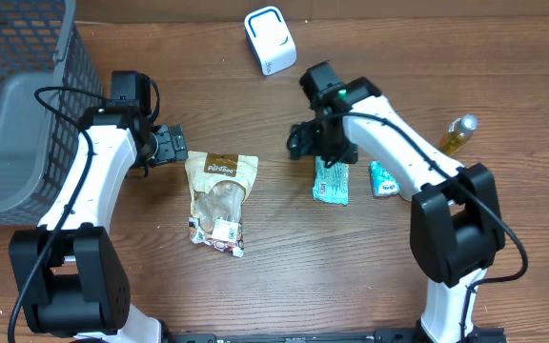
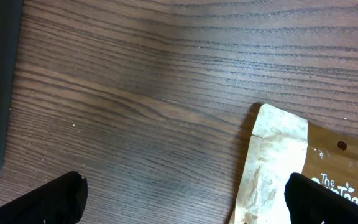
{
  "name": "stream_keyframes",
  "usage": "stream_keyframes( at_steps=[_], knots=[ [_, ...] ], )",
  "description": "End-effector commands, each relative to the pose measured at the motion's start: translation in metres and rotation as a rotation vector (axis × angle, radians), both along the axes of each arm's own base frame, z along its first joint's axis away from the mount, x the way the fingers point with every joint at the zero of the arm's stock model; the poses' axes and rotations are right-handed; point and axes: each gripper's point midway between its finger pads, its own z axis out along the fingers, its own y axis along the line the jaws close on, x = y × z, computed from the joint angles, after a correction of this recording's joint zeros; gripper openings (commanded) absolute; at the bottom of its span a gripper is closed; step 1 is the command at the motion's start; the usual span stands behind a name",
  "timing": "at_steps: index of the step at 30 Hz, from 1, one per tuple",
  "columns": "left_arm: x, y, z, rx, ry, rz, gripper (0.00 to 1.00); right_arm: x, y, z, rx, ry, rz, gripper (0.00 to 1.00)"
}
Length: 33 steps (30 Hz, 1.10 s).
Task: Scan the item barcode
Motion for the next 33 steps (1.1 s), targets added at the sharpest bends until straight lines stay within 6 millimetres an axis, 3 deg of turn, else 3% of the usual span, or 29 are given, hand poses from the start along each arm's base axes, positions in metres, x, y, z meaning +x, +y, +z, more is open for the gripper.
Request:
stream_keyframes(
  at_steps=[1, 4, 10, 20, 26, 29, 33],
  knots=[
    [0.005, 0.003, 0.011, 0.014, -0.03, -0.008, 1.0, -0.008, 0.031, 0.003, 0.061, 0.003, -0.047, 0.91],
    [0.005, 0.003, 0.011, 0.014, -0.03, -0.008, 1.0, -0.014, 0.056, 0.005, 0.094, -0.019, 0.0, 1.0],
    [0.005, 0.003, 0.01, 0.014, -0.03, -0.008, 1.0, -0.017, 0.088, 0.01, 0.135, -0.078, 0.066, 1.0],
    [0.005, 0.003, 0.011, 0.014, -0.03, -0.008, 1.0, -0.016, 0.091, 0.01, 0.138, -0.088, 0.07, 1.0],
    [0.005, 0.003, 0.011, 0.014, -0.03, -0.008, 1.0, -0.017, 0.083, 0.005, 0.095, -0.089, 0.061, 0.99],
    [0.005, 0.003, 0.011, 0.014, -0.03, -0.008, 1.0, -0.019, 0.076, 0.0, 0.074, -0.076, 0.054, 0.91],
    [0.005, 0.003, 0.011, 0.014, -0.03, -0.008, 1.0, -0.02, 0.064, -0.01, 0.037, -0.069, 0.039, 0.52]
  ],
)
